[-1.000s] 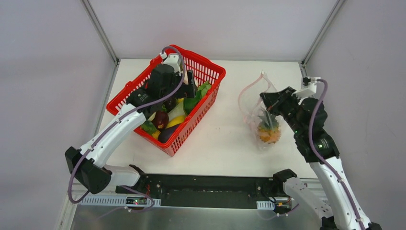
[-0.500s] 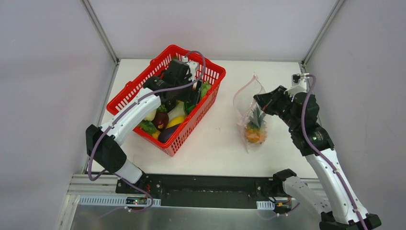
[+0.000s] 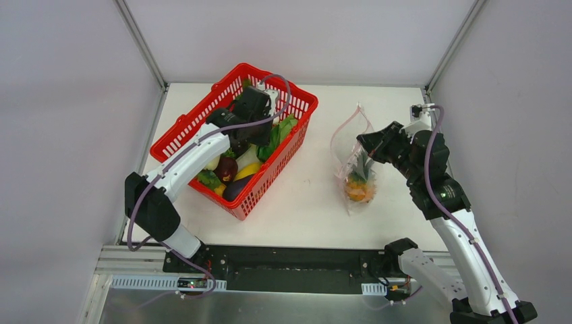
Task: Place the food in the zip-top bag and seal the zipper
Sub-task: Pick up the fake vegetable from the bin.
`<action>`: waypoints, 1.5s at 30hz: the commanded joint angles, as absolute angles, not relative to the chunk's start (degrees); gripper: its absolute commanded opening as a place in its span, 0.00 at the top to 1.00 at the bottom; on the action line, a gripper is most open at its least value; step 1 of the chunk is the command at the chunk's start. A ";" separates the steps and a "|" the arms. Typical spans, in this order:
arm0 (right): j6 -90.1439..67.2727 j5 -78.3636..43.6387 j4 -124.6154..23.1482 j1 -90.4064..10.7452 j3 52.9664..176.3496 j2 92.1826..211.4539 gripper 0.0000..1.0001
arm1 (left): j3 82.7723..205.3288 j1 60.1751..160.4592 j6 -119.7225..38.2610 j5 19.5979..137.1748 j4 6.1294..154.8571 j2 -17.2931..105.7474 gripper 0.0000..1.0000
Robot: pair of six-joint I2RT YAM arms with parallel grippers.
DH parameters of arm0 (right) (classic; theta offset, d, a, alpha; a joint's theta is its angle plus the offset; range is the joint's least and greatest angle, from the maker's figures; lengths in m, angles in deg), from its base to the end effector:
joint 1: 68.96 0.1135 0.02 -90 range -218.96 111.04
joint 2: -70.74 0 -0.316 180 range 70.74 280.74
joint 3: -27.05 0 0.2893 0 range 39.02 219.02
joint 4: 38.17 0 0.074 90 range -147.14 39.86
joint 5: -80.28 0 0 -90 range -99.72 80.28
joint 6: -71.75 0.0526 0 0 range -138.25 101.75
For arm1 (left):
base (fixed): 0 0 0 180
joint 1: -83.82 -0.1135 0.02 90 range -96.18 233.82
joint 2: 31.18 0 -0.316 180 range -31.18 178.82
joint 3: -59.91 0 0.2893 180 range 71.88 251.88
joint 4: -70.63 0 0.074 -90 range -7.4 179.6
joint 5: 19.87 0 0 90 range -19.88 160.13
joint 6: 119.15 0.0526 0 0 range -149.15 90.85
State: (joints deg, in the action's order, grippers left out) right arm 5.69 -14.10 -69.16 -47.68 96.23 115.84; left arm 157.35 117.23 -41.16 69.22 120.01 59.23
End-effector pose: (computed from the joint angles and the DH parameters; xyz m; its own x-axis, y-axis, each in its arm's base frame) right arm 0.1724 0.0715 0.4402 -0.2780 0.3259 -0.9036 -0.3498 0.8417 0.4112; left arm 0.3368 -0.2212 0.3796 -0.6626 0.1878 -0.7251 0.4119 0.8999 -0.1433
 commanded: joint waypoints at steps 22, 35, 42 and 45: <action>7.10 -16.66 -67.98 -47.80 97.82 115.64 1.00 | 148.57 117.39 -51.48 69.20 104.09 23.89 1.00; 7.55 -20.35 -67.30 -47.86 97.60 115.54 1.00 | 137.57 117.39 -66.85 81.50 76.85 19.28 1.00; 7.24 -23.21 -66.22 -47.81 97.30 115.39 1.00 | 134.16 118.92 -77.44 87.37 57.89 23.90 1.00; 7.15 -23.28 -66.25 -47.81 97.21 115.52 1.00 | 135.14 120.13 -79.24 89.40 55.01 26.15 1.00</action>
